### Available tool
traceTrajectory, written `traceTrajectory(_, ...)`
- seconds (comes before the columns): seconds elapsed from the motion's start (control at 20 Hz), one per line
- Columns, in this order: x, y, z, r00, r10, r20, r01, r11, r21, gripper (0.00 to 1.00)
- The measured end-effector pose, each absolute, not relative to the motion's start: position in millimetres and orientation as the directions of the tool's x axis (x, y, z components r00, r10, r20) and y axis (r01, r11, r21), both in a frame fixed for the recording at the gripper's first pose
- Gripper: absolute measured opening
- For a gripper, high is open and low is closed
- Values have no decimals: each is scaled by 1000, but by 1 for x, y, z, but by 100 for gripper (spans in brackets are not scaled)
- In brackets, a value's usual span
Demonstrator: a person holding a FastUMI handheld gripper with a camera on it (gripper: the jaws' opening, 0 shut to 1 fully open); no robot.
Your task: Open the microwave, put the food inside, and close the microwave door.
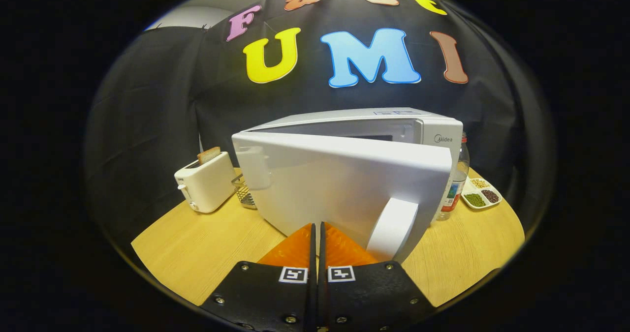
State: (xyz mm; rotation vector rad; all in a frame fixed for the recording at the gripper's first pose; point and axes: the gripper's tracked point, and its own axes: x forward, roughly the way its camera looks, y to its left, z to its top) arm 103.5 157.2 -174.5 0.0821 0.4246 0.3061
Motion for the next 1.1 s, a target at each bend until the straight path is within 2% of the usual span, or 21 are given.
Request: traceTrajectory(1.1, 212, 121, -172, 920, 155, -359, -108, 983, 145, 1)
